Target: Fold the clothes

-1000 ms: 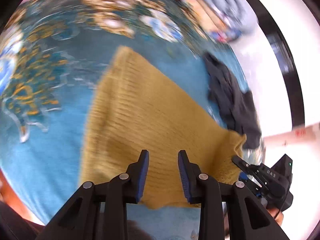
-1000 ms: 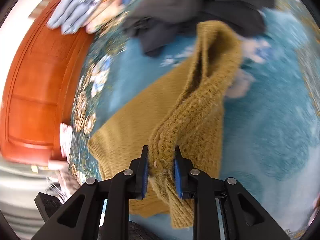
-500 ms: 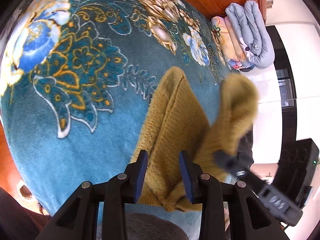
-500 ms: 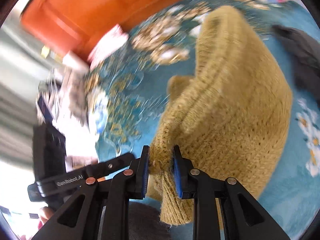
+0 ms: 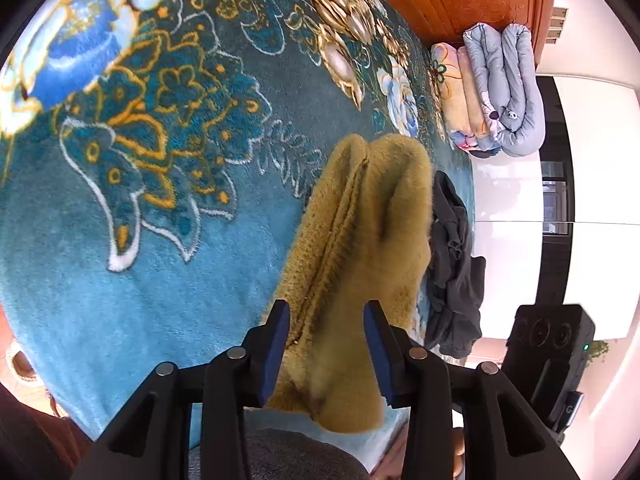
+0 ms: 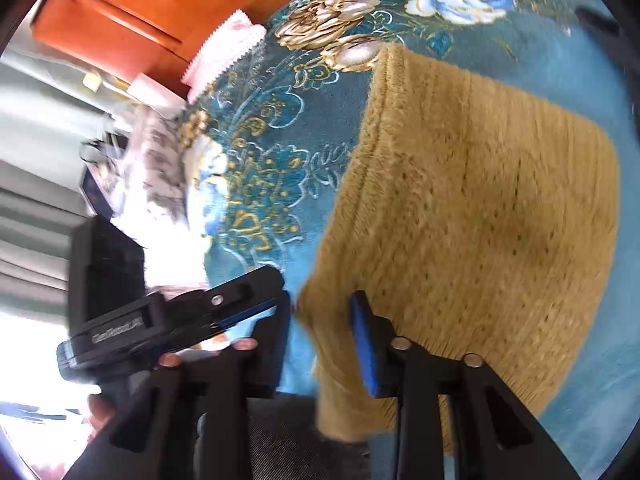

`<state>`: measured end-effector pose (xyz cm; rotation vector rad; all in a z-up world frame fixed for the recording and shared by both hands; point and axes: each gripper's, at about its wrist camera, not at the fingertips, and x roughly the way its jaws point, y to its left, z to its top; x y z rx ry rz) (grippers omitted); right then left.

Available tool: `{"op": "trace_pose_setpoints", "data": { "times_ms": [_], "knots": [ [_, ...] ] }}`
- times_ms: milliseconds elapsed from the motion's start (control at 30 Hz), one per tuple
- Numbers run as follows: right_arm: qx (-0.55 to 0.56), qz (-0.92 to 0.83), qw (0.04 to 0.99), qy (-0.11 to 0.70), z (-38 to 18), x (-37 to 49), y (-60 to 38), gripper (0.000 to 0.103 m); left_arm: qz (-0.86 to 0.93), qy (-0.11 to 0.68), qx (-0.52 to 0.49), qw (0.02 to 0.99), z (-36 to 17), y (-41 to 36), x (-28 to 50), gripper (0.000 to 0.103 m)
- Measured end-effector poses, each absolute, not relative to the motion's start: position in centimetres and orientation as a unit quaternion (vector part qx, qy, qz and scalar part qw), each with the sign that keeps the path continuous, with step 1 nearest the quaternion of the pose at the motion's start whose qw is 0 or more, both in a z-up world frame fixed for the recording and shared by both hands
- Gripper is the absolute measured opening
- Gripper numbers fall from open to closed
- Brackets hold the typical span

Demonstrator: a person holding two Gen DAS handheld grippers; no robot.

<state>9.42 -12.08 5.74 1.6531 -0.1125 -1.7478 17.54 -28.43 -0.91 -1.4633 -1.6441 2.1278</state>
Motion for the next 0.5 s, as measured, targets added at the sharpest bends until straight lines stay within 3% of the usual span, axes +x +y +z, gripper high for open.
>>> {"op": "trace_pose_setpoints", "data": {
  "times_ms": [200, 467, 500],
  "knots": [
    [0.623, -0.712, 0.313, -0.083, 6.8, 10.3, -7.5, 0.055, 0.687, -0.533, -0.492, 0.040, -1.8, -27.6, 16.9, 0.051],
    [0.615, -0.726, 0.215, -0.219, 5.0, 12.1, 1.4, 0.055, 0.683, -0.502, -0.529, 0.045, -2.3, -25.9, 13.5, 0.049],
    [0.614, -0.725, 0.206, -0.233, 4.7, 12.2, 2.2, 0.055, 0.687, -0.486, -0.538, 0.041, -2.1, -25.5, 13.2, 0.044]
  ]
}}
